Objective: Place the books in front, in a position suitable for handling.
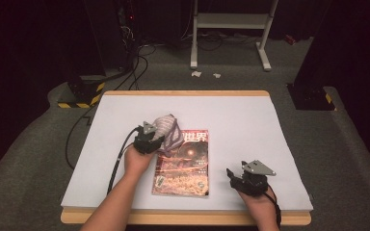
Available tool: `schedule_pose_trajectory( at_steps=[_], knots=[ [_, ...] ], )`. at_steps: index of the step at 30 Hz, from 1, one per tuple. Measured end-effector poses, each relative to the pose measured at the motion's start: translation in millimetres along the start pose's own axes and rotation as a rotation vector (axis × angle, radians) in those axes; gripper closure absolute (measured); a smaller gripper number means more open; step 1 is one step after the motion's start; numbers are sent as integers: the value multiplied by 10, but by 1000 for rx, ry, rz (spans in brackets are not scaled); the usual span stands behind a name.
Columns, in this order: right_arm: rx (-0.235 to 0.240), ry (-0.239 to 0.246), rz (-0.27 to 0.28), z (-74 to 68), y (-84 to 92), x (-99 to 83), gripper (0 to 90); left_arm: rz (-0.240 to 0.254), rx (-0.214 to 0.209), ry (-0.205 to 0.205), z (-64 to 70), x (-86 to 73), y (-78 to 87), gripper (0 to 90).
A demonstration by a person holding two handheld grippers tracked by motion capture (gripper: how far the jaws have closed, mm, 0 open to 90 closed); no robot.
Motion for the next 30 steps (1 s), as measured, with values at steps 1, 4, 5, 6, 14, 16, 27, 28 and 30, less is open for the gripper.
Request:
schedule_pose_trajectory(
  at_steps=[1, 4, 5, 6, 14, 16, 27, 28, 30],
  knots=[
    [0, 0, 0, 1, 0, 0, 351, 3, 5, 5, -46, -16, 47, 708],
    [0, 1, 3, -3, 3, 8, 351, 17, 20, 26, -208, -75, 204, 711],
    [0, 1, 3, -8, 5, 9, 351, 22, 27, 33, -261, -100, 259, 711],
    [0, 3, 2, -12, 5, 10, 351, 27, 33, 42, -316, -126, 312, 711],
    [1, 12, 2, -39, -4, 17, 351, -9, 105, 94, -678, -476, 658, 707],
    [0, 10, 3, -33, -3, 19, 350, -21, 119, 103, -710, -573, 729, 702],
    [1, 15, 0, -44, -8, 22, 350, -25, 145, 139, -862, -825, 847, 654],
    [1, 15, 1, -44, -7, 25, 350, -20, 134, 149, -873, -838, 849, 645],
    [0, 17, 1, -41, -6, 25, 350, -24, 97, 163, -875, -865, 841, 588]
  ],
)
Point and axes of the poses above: each handheld gripper's, and its own axes: y roughly backward along the jaws, x roughly out of its top, z roughly to its right, the point moved 8 cm from there along -y, roughly forward along the jaws, and after that the axes turned 3 degrees about x, right-handed, at the moved point
